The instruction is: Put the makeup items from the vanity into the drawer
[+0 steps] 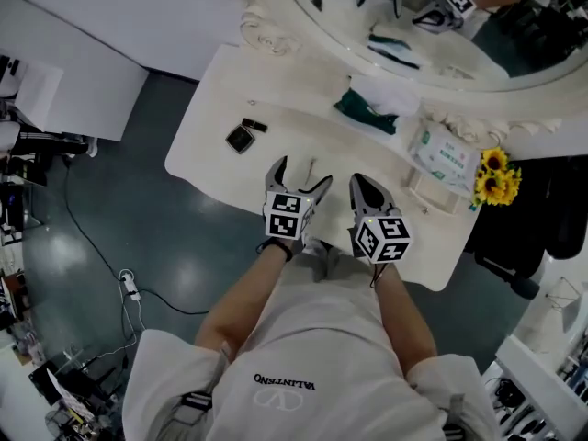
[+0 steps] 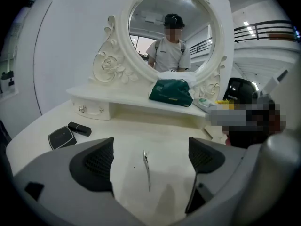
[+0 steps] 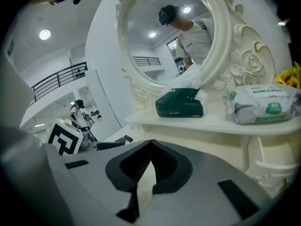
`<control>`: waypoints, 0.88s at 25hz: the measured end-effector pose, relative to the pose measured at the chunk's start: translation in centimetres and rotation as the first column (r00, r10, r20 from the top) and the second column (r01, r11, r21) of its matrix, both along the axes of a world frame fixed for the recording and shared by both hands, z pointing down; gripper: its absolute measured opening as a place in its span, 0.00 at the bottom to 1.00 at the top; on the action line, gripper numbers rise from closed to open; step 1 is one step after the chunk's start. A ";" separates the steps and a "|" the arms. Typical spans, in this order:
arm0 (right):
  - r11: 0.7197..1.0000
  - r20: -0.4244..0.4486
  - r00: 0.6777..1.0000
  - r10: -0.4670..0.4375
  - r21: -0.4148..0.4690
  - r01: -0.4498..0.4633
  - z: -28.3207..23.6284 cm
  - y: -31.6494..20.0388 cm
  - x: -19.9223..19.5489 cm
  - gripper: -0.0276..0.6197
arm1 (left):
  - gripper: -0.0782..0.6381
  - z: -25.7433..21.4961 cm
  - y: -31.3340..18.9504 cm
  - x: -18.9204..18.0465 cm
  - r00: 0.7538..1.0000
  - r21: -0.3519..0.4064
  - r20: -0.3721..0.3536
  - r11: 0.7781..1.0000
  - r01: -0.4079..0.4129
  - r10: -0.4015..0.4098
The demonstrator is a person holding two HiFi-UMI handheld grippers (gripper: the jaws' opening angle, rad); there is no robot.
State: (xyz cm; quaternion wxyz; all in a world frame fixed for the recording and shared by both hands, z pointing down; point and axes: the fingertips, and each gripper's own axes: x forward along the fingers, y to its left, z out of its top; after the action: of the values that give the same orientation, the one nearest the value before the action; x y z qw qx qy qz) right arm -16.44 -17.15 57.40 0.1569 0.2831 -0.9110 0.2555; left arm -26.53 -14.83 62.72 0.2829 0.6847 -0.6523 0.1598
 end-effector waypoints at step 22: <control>0.987 -0.102 0.995 -0.019 -0.160 0.002 7.3 -1.6 -1.3 0.06 | 0.79 5.9 -2.4 0.8 0.999 -0.208 0.040 0.978 -0.019 0.028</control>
State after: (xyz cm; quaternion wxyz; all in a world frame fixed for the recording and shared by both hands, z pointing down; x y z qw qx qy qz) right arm -17.73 -18.77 64.73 0.2274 0.2775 -0.8799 0.3116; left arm -25.72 -17.24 68.65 0.3368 0.6555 -0.6300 0.2451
